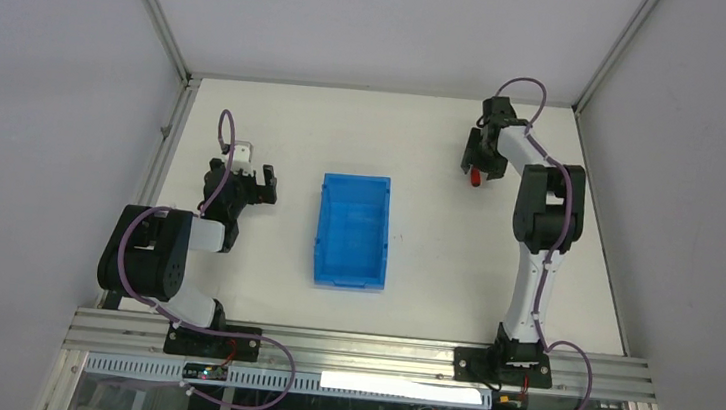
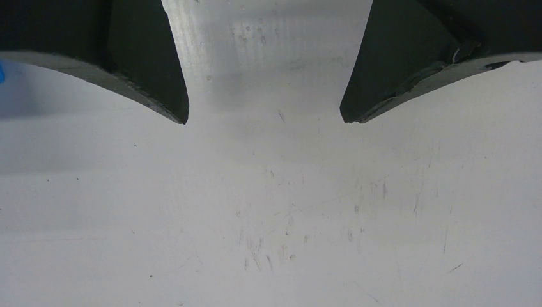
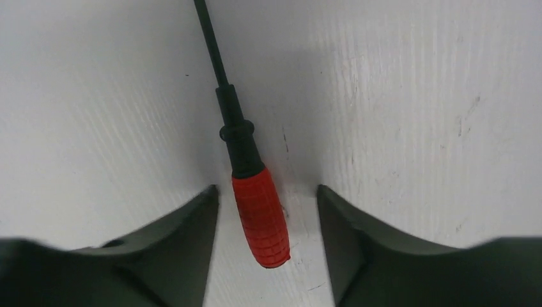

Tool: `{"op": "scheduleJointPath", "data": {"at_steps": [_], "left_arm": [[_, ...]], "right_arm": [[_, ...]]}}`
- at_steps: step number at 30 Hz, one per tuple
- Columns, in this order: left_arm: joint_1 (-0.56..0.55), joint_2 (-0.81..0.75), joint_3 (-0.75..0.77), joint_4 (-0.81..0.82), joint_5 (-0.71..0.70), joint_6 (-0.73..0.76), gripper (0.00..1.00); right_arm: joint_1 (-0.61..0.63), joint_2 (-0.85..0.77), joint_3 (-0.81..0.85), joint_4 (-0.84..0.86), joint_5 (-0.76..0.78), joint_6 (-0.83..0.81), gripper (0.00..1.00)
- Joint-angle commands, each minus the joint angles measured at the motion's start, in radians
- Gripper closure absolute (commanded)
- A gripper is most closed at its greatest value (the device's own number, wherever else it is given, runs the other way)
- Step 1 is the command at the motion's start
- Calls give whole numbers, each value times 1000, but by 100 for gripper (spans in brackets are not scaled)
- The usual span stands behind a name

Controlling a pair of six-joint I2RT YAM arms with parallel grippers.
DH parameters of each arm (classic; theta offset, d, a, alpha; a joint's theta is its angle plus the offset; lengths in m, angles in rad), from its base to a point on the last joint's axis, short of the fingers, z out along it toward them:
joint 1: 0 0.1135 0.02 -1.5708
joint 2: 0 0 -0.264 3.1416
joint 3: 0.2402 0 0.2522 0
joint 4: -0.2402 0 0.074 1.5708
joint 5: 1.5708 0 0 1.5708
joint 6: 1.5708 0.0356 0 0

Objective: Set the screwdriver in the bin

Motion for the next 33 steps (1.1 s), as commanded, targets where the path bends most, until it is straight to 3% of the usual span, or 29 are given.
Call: {"op": "scheduleJointPath", "data": {"at_steps": [1, 5, 8, 19, 23, 27, 33], "left_arm": [[-8, -27, 3, 27, 0, -17, 1], [-8, -26, 3, 26, 0, -16, 1], [-8, -26, 3, 26, 0, -17, 1], [-9, -26, 3, 26, -1, -16, 1], [-8, -27, 3, 26, 0, -16, 1], [-9, -26, 3, 26, 0, -18, 1], [-8, -26, 3, 27, -1, -18, 1]], "right_arm": [[1, 22, 49, -48, 17, 2, 50], [1, 18, 62, -62, 7, 4, 86], [0, -10, 84, -92, 7, 6, 100], [27, -267, 111, -246, 60, 48, 100], [79, -364, 125, -337, 138, 117, 93], [200, -474, 102, -356, 191, 163, 91], [507, -574, 80, -336, 315, 257, 93]]}}
